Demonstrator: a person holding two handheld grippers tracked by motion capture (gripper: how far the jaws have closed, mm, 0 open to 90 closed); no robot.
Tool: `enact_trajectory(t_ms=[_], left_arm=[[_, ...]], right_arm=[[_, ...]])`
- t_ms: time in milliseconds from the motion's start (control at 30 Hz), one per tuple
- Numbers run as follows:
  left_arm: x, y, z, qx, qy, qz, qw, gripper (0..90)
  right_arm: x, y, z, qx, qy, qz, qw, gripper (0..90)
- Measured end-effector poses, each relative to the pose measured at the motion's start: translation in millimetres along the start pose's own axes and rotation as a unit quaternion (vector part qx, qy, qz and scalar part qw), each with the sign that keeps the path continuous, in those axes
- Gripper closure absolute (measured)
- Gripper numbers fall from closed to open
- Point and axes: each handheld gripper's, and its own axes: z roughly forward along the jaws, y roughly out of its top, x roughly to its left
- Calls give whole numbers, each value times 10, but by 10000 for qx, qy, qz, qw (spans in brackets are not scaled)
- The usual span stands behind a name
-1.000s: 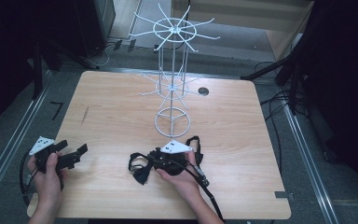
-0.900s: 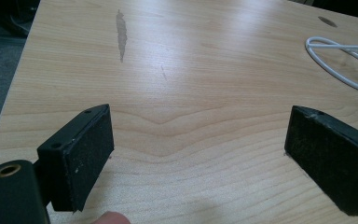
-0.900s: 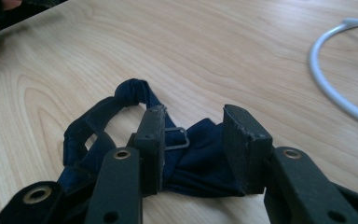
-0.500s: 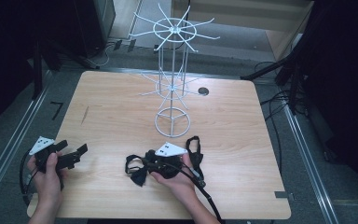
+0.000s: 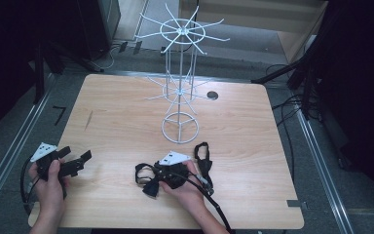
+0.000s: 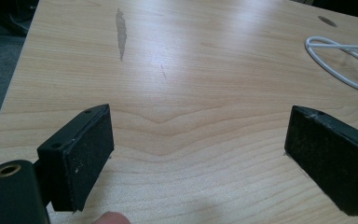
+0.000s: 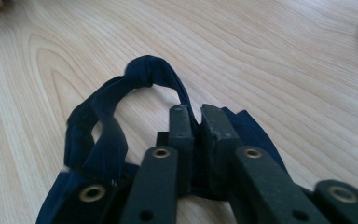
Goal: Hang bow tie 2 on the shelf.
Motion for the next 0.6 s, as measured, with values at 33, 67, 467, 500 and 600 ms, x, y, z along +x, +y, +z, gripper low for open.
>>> enact_trajectory(t_ms=[33, 67, 467, 500, 600], left_arm=[[0, 0, 0, 1, 1, -2, 10000, 84], [1, 0, 0, 1, 2, -6, 10000, 85], [4, 1, 0, 4, 5, -19, 10000, 84], [3, 0, -1, 3, 5, -19, 10000, 84], [3, 0, -1, 2, 6, -20, 10000, 84]], right_arm=[[3, 1, -8, 21, -7, -16, 10000, 876], [7, 3, -18, 32, -47, -45, 10000, 880], [-89, 5, -313, -467, -354, -72, 9983, 886], [-100, 15, -341, -534, -370, -59, 9979, 886], [-129, 44, -420, -677, -410, -18, 9969, 886]])
